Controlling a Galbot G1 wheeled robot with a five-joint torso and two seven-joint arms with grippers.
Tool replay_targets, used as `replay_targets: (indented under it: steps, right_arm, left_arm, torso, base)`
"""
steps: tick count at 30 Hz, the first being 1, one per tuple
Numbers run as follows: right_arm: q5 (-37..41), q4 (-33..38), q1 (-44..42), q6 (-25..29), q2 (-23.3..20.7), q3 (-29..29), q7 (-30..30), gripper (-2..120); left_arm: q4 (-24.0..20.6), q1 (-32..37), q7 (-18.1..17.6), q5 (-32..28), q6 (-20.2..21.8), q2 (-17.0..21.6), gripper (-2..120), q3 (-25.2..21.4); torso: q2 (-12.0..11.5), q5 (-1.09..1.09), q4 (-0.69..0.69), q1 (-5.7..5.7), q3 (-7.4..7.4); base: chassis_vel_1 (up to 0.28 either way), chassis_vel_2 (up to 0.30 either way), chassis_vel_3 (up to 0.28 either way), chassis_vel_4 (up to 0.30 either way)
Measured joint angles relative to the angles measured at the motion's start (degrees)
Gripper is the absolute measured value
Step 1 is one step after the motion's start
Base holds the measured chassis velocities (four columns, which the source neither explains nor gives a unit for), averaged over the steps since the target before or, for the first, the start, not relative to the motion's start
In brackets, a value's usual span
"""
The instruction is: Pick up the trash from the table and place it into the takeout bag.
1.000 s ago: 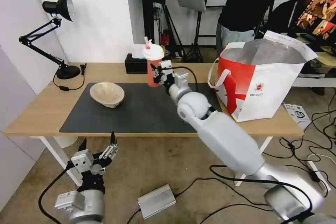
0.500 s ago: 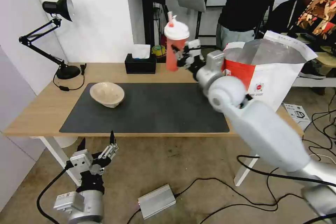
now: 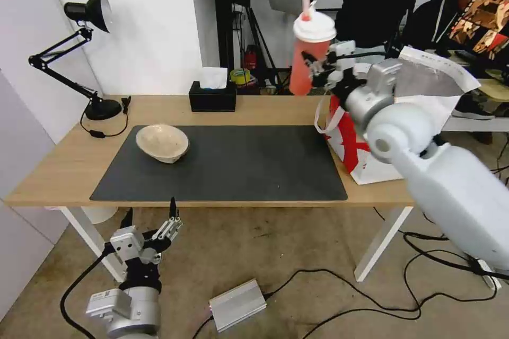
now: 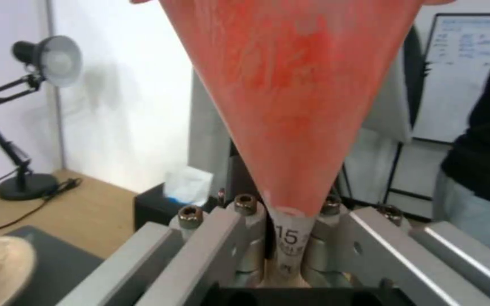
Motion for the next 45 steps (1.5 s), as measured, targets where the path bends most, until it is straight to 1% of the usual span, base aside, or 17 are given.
replay_targets:
  steps: [10, 20, 36, 45]
  right_arm:
    - [2.2, 0.6, 0.2, -0.7, -4.1, 4.1, 0.1, 4]
    - [3.2, -1.6, 0.4, -1.7, -5.9, 7.3, 0.5, 4]
    - [1.7, -8.1, -1.8, -2.2, -6.7, 10.4, 0.2, 4]
    - [-0.1, -11.2, -3.4, -1.7, -6.1, 10.6, -0.4, 4]
  left_arm:
    - [0.3, 0.1, 0.0, 0.2, -0.7, 0.0, 100, 0.3]
    - [0.7, -0.2, 0.0, 0.1, -0.9, 0.0, 100, 0.2]
    - [1.3, -0.6, 0.0, -0.1, -0.9, 0.1, 100, 0.8]
    - [1.5, -0.8, 0.0, -0.2, -0.9, 0.1, 100, 0.9]
  torso:
    - [0.0, 0.0, 0.0, 0.0, 0.0]
    - [0.0, 0.0, 0.0, 0.0, 0.0]
    - [0.0, 0.0, 0.0, 0.0, 0.0]
    - [0.0, 0.0, 0.0, 0.0, 0.0]
  base:
    - [0.0, 0.0, 0.0, 0.0]
    - [0.0, 0.0, 0.0, 0.0]
    - [0.0, 0.0, 0.0, 0.0]
    - [0.0, 0.0, 0.0, 0.0]
